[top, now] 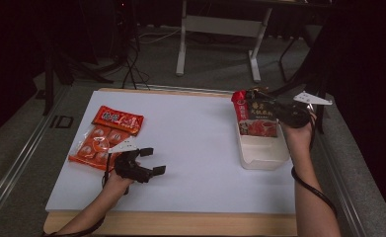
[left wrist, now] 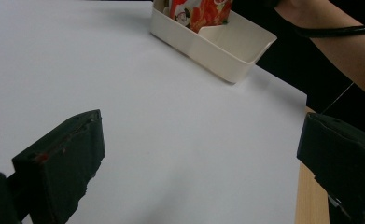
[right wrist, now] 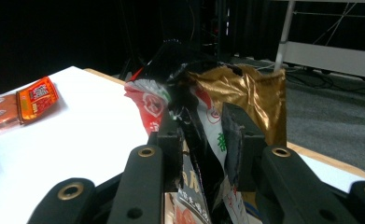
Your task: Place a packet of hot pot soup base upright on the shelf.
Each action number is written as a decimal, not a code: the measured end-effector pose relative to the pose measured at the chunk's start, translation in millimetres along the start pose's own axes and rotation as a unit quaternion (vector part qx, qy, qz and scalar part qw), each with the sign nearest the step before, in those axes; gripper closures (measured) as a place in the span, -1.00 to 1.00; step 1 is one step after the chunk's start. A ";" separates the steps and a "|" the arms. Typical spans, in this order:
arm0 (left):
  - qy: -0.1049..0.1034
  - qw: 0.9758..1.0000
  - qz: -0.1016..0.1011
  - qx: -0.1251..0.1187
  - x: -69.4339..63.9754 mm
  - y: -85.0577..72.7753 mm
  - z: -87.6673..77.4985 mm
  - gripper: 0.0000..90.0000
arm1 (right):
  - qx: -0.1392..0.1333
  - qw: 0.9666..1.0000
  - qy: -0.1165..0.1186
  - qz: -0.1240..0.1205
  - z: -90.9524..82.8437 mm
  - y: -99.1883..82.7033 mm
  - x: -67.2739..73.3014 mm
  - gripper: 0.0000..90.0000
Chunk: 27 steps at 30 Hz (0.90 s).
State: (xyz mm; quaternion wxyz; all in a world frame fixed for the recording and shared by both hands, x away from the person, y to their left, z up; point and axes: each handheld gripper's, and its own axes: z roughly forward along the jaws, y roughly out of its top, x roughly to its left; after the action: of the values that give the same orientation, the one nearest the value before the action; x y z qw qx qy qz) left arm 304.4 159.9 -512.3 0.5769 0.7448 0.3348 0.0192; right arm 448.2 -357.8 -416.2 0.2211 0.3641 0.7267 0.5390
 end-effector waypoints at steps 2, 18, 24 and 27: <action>0.000 1.000 0.001 0.000 -0.3 0.2 -0.8 -0.98 | 0.000 1.000 -0.004 0.007 -2.1 -4.9 -3.1 0.56; 0.010 1.000 0.018 0.009 -1.3 0.9 1.2 -0.97 | 0.023 0.997 -0.054 0.053 -30.2 -7.1 -5.2 -0.01; 0.010 1.000 0.028 0.006 -1.8 2.2 0.1 -0.97 | 0.024 0.994 -0.101 0.026 -48.1 1.3 15.1 -0.28; 0.009 1.000 0.023 0.012 -2.2 3.5 0.3 -0.96 | 0.007 0.994 -0.110 0.019 -58.8 7.3 28.1 -0.40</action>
State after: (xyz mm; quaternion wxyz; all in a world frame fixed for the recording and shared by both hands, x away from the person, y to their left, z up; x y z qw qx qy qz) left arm 304.5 158.2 -508.6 0.5645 0.7586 0.3235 0.0353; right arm 390.5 -371.7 -388.4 0.2870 0.4368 0.6943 0.4947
